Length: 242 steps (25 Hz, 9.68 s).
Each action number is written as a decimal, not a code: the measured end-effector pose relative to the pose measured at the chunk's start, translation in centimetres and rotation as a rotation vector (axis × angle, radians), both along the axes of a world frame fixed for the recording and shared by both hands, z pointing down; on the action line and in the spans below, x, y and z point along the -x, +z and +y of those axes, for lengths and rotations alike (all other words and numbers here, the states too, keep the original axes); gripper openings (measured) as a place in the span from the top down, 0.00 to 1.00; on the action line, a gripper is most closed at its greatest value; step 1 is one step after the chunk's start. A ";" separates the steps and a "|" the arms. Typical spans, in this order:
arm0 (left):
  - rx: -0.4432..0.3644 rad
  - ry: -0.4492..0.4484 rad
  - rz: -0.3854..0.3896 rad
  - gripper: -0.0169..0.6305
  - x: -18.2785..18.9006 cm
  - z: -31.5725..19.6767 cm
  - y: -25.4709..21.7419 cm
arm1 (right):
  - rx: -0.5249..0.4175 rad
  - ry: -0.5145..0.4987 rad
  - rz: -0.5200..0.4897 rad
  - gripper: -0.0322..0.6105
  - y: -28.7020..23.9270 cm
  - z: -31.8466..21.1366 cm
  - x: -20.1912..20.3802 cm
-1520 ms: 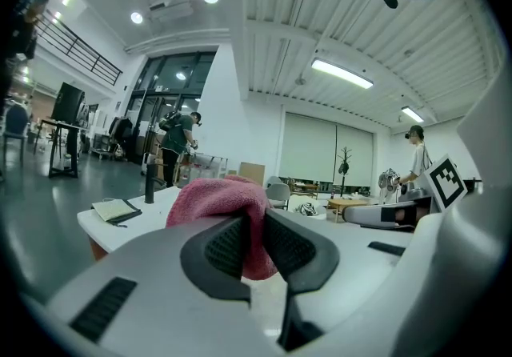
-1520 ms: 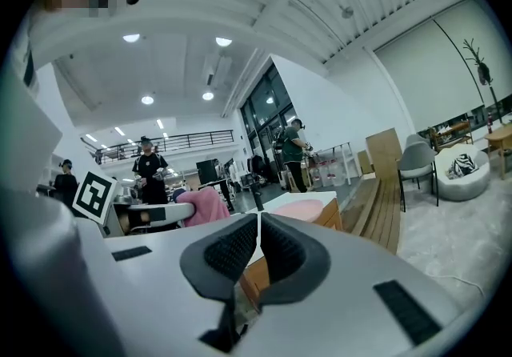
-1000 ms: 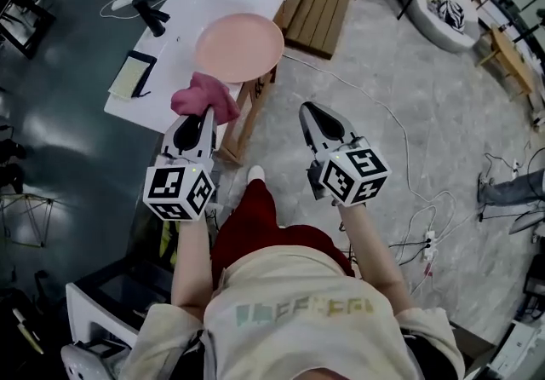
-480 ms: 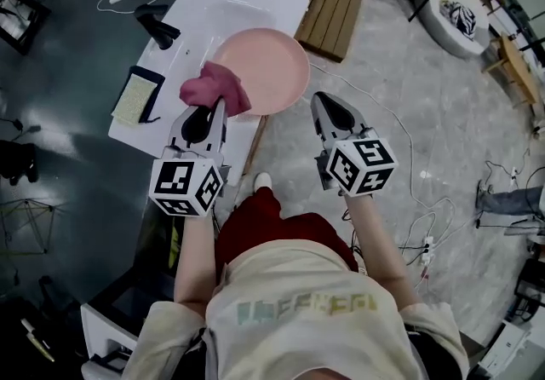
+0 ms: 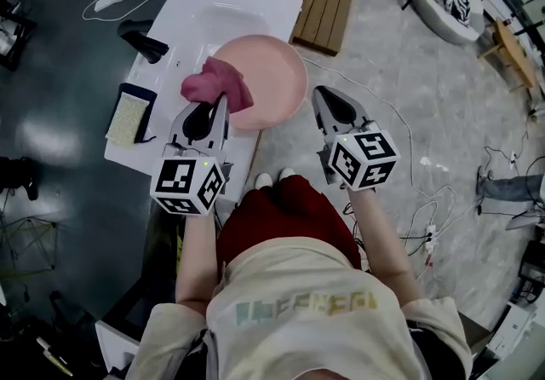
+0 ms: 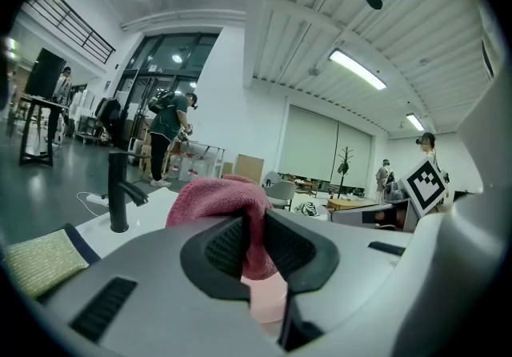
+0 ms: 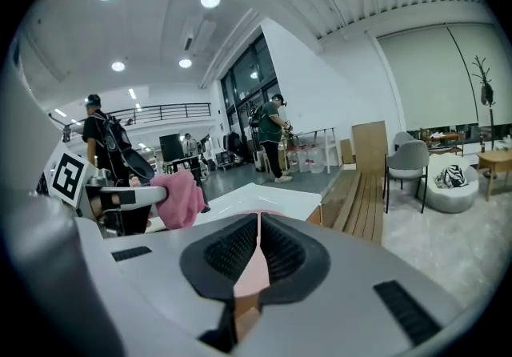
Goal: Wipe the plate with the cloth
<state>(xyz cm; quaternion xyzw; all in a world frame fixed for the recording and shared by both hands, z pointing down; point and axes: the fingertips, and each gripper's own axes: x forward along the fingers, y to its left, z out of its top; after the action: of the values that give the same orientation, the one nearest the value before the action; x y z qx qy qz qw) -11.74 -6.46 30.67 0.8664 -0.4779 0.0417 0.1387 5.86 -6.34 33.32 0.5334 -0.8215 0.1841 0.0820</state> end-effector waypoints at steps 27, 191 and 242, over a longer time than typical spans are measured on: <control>0.135 -0.069 -0.017 0.88 -3.1 -8.9 4.4 | 0.260 -0.175 0.128 0.75 7.8 -10.5 -1.7; 0.426 0.048 -0.288 0.88 -0.7 -8.3 9.4 | 0.320 -0.114 0.284 0.86 12.9 -12.2 -1.0; 0.536 0.281 -0.501 0.88 -2.1 -1.7 13.6 | 0.314 -0.085 0.316 0.86 12.8 -11.6 -1.4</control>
<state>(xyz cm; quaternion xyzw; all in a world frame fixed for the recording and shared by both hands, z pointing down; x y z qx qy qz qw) -9.60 -8.15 44.29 0.8193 -0.3461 0.3939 0.2320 7.24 -17.91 46.10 0.5011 -0.7815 0.2205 0.2994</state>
